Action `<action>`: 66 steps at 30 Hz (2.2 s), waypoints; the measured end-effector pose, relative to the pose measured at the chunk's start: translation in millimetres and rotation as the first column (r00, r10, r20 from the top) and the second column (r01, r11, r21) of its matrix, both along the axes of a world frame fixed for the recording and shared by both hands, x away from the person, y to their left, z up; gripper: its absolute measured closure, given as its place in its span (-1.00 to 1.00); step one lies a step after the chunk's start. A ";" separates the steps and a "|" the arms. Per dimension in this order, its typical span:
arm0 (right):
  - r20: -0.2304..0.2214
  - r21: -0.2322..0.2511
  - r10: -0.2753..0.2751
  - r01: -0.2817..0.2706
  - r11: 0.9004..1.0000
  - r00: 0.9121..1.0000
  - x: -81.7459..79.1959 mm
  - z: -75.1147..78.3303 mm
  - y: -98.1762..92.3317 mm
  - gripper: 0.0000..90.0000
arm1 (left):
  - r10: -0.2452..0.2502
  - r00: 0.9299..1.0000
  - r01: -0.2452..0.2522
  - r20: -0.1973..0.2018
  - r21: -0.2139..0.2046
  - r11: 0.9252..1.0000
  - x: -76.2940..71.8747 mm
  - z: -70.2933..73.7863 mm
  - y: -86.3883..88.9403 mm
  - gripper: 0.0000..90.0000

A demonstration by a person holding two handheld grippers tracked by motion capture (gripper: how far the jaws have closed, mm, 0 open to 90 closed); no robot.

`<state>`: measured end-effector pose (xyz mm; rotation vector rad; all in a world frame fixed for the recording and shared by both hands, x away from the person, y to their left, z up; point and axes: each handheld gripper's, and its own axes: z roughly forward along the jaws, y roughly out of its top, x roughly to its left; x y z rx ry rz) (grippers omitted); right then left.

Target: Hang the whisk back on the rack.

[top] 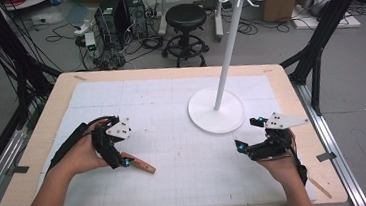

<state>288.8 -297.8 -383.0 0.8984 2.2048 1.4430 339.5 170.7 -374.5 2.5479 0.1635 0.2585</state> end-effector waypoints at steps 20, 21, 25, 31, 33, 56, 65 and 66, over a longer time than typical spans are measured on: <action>-0.004 -0.002 -0.012 0.012 1.000 1.000 -1.2 -1.0 -3.9 -0.95 | -0.064 0.997 0.069 -0.042 0.147 0.987 -1.4 -24.8 -11.7 -0.77; -0.004 -0.004 -0.010 0.010 1.000 1.000 -0.8 -1.3 -3.8 -0.95 | -0.061 0.997 0.068 -0.049 0.150 0.986 -1.5 -26.4 -12.0 -0.75; -0.007 -0.008 -0.007 0.007 1.000 1.000 -0.7 -2.1 -2.8 -0.95 | -0.070 0.996 0.079 -0.063 0.161 0.984 -1.2 -28.9 -12.5 -0.64; -0.011 -0.007 -0.008 0.008 1.000 1.000 -1.0 -2.6 -3.6 -0.95 | -0.075 0.993 0.091 -0.088 0.194 0.977 0.0 -31.6 -13.3 -0.38; -0.009 -0.006 -0.009 0.009 1.000 1.000 -0.9 -2.6 -3.5 -0.95 | -0.064 0.994 0.082 -0.092 0.203 0.976 1.8 -33.2 -12.9 -0.33; -0.011 -0.012 -0.005 0.005 1.000 1.000 -0.7 -3.5 -2.7 -0.95 | -0.069 0.986 0.104 -0.155 0.235 0.966 3.7 -35.4 -11.7 0.21; -0.011 -0.012 -0.005 0.005 1.000 1.000 -0.6 -3.5 -2.5 -0.95 | -0.076 0.984 0.113 -0.162 0.229 0.967 3.7 -34.9 -12.1 0.36; -0.012 -0.013 -0.005 0.005 1.000 1.000 -0.6 -3.5 -2.5 -0.95 | -0.075 0.983 0.112 -0.165 0.229 0.967 3.7 -34.8 -12.1 0.39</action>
